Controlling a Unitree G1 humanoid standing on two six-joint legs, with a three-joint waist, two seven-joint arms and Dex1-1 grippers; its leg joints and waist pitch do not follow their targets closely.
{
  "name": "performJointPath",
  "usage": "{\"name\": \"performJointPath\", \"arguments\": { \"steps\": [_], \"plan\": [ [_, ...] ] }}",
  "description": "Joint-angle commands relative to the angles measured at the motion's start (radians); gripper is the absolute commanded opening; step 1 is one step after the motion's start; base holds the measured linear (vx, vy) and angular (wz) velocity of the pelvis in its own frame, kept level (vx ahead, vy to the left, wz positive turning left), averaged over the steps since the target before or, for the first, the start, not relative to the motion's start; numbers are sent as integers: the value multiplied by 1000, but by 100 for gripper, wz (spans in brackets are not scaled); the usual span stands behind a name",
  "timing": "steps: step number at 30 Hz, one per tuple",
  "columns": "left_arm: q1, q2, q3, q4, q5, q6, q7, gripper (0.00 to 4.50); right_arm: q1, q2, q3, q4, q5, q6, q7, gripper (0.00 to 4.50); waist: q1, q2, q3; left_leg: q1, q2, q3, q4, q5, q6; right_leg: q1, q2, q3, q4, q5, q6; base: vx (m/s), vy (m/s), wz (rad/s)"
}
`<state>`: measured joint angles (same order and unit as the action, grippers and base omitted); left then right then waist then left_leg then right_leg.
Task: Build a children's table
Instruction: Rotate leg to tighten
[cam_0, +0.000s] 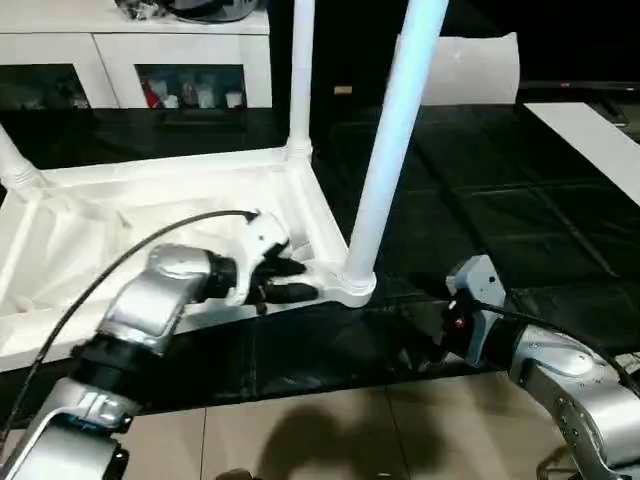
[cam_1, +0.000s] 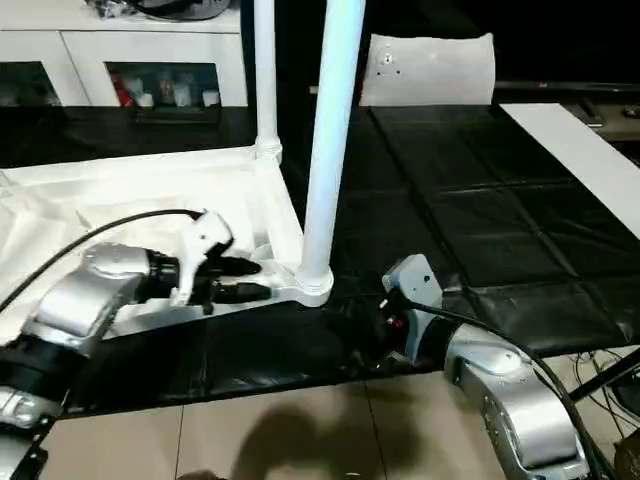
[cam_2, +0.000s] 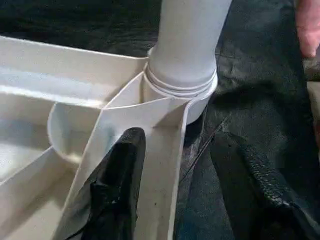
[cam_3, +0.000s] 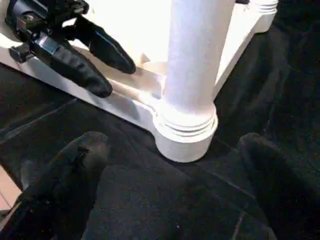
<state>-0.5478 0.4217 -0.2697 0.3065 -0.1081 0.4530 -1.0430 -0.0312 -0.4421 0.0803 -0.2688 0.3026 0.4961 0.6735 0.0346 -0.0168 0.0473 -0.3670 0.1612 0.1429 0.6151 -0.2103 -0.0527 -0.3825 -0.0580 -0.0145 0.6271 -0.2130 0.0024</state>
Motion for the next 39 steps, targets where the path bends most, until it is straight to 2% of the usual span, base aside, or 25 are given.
{"name": "performJointPath", "arguments": {
  "steps": [1,2,3,6,8,12,17,18,22,27,30,31,32,34,35,36,37,38,39],
  "plan": [
    [-15,-4,-17,10,21,-23,4,192,4,-4,-13,-1,-8,-12,-11,450,2,11,-51,7,55,-10,-87,-173,7,44,-73,37,-75,-84,-245,0,0,0],
    [-19,-6,-30,23,36,-41,11,192,4,-2,-15,0,-8,-12,-16,450,2,10,-50,8,55,-10,-88,-183,6,43,-72,37,-77,-102,-240,0,0,0],
    [-19,-7,-34,26,40,-45,12,168,4,-2,-15,0,-8,-12,-16,450,1,10,-50,7,55,-10,-88,-183,6,43,-72,38,-78,-106,-238,0,0,0],
    [-26,-7,-55,52,67,-61,27,159,2,1,-14,1,-10,-6,-25,450,0,12,-50,7,56,-10,-87,-178,6,43,-73,38,-77,-95,-237,0,0,0],
    [-31,-4,-64,62,83,-73,32,125,2,1,-15,3,-11,-7,-28,450,0,13,-50,7,56,-10,-88,-179,6,42,-72,38,-77,-88,-240,0,0,0],
    [-36,-1,-71,82,96,-85,33,94,7,-1,-15,5,-15,-11,-35,450,1,17,-49,7,56,-10,-88,-180,6,42,-73,38,-77,-91,-241,0,0,0],
    [-45,-2,-77,110,107,-112,29,49,8,-5,-18,5,-13,-13,-40,450,0,16,-47,7,56,-9,-89,-194,3,40,-74,39,-81,-121,-238,0,0,0],
    [-47,-2,-76,113,107,-115,28,49,7,-5,-18,5,-13,-13,-41,450,1,19,-47,7,56,-9,-89,-193,2,40,-74,39,-80,-121,-238,0,0,0],
    [-56,2,-91,131,117,-140,-1,12,3,-6,-21,12,-12,-17,-40,450,0,19,-46,7,56,-9,-91,-199,0,39,-74,39,-82,-133,-235,0,0,0],
    [-53,18,-99,127,94,-239,-89,5,-16,-15,-22,30,0,-29,-17,450,1,17,-49,5,57,-9,-89,-164,11,43,-75,38,-78,-72,-245,0,0,0],
    [-44,33,-107,105,76,-279,-147,5,-30,-24,-20,40,10,-36,11,450,1,19,-54,5,56,-6,-84,-110,29,47,-75,37,-69,19,-263,0,0,0],
    [-43,34,-108,104,75,-280,-151,5,-31,-24,-19,41,11,-37,13,450,3,17,-55,5,56,-5,-83,-92,39,48,-76,37,-67,45,-271,0,0,0],
    [-36,51,-117,74,48,-292,-228,5,-65,-44,-12,73,37,-64,93,450,3,10,-57,7,57,-3,-82,-83,50,49,-76,36,-65,63,-278,0,0,0],
    [-38,57,-123,68,33,-309,-276,5,-101,-72,8,113,54,-105,199,450,4,14,-55,5,60,-2,-81,-80,63,49,-78,36,-62,65,-291,0,0,0],
    [-38,57,-124,69,33,-312,-279,5,-104,-74,10,116,56,-107,208,450,6,11,-54,8,60,0,-80,-87,73,47,-78,35,-63,55,-299,0,0,0],
    [-40,59,-127,73,36,-320,-284,5,-111,-78,13,123,63,-109,228,450,13,15,-53,11,63,2,-79,-86,77,43,-79,36,-65,43,-299,0,0,0],
    [-41,59,-128,74,37,-322,-286,5,-113,-79,13,125,65,-110,233,450,16,14,-53,11,63,2,-80,-86,79,45,-78,35,-65,39,-299,0,0,0],
    [-44,64,-138,85,47,-346,-301,0,-130,-84,22,143,76,-114,272,421,23,10,-54,13,64,3,-80,-88,80,44,-78,34,-65,30,-299,0,0,0],
    [-44,64,-138,85,47,-346,-301,0,-130,-84,22,143,76,-114,272,421,25,10,-54,12,65,2,-81,-87,77,44,-79,34,-63,25,-297,0,0,0]
  ]
}}
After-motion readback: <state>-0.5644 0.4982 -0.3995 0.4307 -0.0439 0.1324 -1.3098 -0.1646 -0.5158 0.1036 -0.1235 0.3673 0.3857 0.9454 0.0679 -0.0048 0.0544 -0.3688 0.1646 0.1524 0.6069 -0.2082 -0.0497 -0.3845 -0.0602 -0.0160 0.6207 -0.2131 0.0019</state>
